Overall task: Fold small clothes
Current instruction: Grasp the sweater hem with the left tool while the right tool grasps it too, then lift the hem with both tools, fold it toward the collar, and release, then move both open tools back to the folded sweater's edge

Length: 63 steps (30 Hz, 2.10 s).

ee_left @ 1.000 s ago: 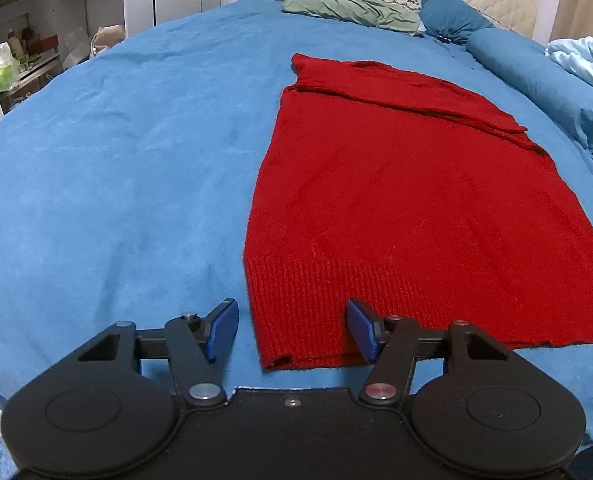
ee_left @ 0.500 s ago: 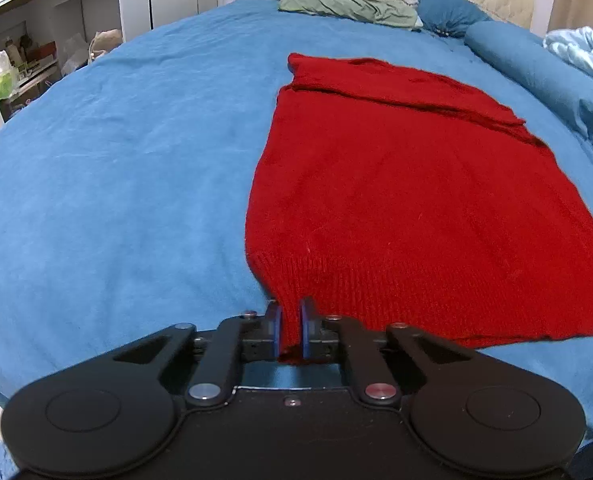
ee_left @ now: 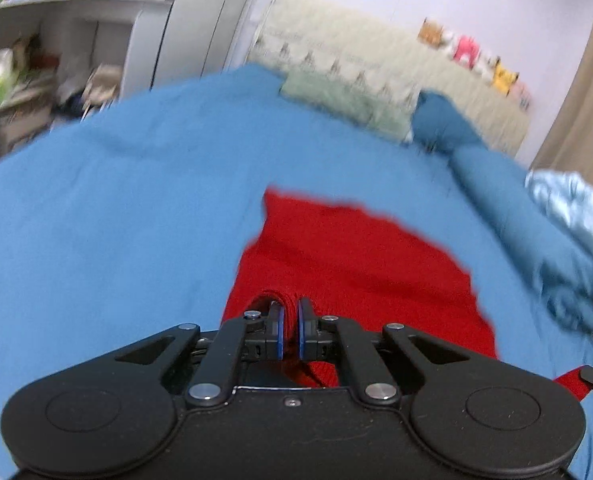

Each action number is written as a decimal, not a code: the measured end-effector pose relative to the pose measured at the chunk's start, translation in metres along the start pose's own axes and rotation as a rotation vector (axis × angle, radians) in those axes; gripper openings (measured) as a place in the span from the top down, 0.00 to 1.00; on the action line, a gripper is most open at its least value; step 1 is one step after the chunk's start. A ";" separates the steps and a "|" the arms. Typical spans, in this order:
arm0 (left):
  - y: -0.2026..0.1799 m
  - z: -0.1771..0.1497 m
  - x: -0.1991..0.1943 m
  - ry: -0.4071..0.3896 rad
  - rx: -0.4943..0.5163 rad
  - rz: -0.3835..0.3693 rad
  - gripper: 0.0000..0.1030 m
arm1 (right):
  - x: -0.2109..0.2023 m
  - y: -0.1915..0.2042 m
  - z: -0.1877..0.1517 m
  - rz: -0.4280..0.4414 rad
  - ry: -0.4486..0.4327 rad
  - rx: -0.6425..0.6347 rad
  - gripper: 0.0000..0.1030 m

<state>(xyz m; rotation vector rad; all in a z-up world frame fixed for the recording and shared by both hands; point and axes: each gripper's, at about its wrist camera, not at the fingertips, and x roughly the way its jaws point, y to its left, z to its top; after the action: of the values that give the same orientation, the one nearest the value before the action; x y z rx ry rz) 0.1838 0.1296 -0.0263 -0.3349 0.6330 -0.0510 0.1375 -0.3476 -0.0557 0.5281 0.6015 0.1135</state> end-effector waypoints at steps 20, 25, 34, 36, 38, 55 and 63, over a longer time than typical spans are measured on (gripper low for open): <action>-0.017 0.130 0.326 0.058 -0.064 0.137 0.94 | 0.338 -0.011 0.171 -0.168 -0.029 -0.086 0.80; -0.022 0.138 0.343 0.050 -0.013 0.147 0.93 | 0.364 -0.023 0.176 -0.197 -0.038 -0.064 0.80; -0.032 0.132 0.310 -0.023 0.062 0.184 0.32 | 0.349 -0.031 0.168 -0.246 -0.081 -0.034 0.05; -0.032 0.121 0.290 -0.037 0.101 0.130 0.32 | 0.329 -0.031 0.158 -0.171 -0.082 -0.061 0.05; -0.034 0.101 0.275 0.011 0.148 0.096 0.32 | 0.314 -0.029 0.144 -0.123 -0.058 -0.078 0.04; -0.049 0.033 0.229 0.084 0.365 0.181 0.21 | 0.251 -0.064 0.104 -0.101 0.042 -0.017 0.00; -0.109 0.037 0.201 0.082 0.481 0.052 0.00 | 0.208 -0.047 0.109 -0.167 0.041 -0.229 0.00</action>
<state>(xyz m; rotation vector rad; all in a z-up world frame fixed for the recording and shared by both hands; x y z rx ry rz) 0.3742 0.0072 -0.0778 0.1488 0.6887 -0.1641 0.3682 -0.3840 -0.1092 0.2531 0.6608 0.0342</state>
